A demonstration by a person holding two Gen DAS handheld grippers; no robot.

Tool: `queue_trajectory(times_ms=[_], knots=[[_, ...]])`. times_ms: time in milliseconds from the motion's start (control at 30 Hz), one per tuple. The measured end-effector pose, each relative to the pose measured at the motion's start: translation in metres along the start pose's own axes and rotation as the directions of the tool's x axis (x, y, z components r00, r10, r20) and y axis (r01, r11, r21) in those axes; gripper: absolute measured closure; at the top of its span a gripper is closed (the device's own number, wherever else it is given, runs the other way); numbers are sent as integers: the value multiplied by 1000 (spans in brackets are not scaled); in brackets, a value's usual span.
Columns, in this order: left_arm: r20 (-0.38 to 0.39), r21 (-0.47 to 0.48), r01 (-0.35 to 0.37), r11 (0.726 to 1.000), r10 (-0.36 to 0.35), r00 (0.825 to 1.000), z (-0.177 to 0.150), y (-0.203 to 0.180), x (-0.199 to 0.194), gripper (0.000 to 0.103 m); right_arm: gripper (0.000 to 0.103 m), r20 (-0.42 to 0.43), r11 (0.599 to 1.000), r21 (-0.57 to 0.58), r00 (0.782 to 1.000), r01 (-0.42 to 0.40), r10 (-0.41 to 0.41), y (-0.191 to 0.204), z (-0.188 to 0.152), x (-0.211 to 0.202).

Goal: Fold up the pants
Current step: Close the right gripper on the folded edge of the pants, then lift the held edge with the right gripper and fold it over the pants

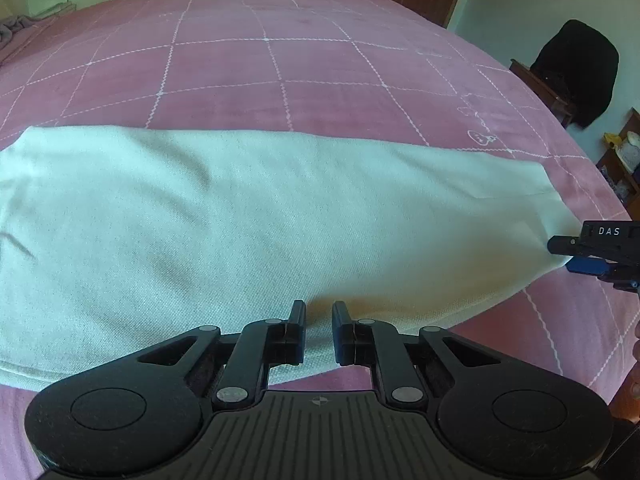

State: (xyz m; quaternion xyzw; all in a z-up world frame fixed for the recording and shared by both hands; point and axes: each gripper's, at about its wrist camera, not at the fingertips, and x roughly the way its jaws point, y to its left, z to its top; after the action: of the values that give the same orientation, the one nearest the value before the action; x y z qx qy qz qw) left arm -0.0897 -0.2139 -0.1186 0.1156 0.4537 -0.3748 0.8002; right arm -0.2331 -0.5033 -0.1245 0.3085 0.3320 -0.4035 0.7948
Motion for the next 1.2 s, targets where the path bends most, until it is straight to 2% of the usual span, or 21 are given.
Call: queue_trajectory(times_ms=[100,133,167,267,367,433,533,700,800,900,1067,1200], knots=[[-11,7,-12,1000,12,1000,0,-4,9,91,68,7,999,47,1000,-4,3,0,2,3],[-20,21,-22,1000,23,1000,-1,-6,13,91,85,18,999,46,1000,-21,20,1,1,1],[-26,43,-34,999,35,999,-3,-9,17,91,90,23,998,37,999,-41,41,2,0,-1],[-26,70,-52,996,54,998,-5,-13,20,91,87,21,999,17,999,-29,29,0,-2,3],[-30,62,-52,997,54,998,-4,-11,20,91,78,19,995,77,998,-60,59,-6,0,7],[-31,64,-54,996,56,998,-4,-12,21,91,77,16,994,82,998,-66,65,-2,2,8],[-33,79,-56,995,59,998,-4,-12,22,91,92,39,999,16,998,-45,44,9,0,6],[-31,124,-72,990,76,997,-3,-17,24,91,96,66,999,-34,998,2,0,19,-2,2],[-29,141,-76,987,81,996,-2,-18,24,91,96,95,994,-106,995,34,-24,33,-1,-5],[-34,126,-47,991,51,998,2,-10,18,91,97,139,994,-111,990,17,-2,42,4,-20],[15,82,-58,995,57,998,4,21,-6,91,96,206,968,-250,977,-2,55,87,9,-46],[44,-20,-121,992,121,992,0,88,-31,91,96,218,929,-363,963,-71,159,141,1,-61]])
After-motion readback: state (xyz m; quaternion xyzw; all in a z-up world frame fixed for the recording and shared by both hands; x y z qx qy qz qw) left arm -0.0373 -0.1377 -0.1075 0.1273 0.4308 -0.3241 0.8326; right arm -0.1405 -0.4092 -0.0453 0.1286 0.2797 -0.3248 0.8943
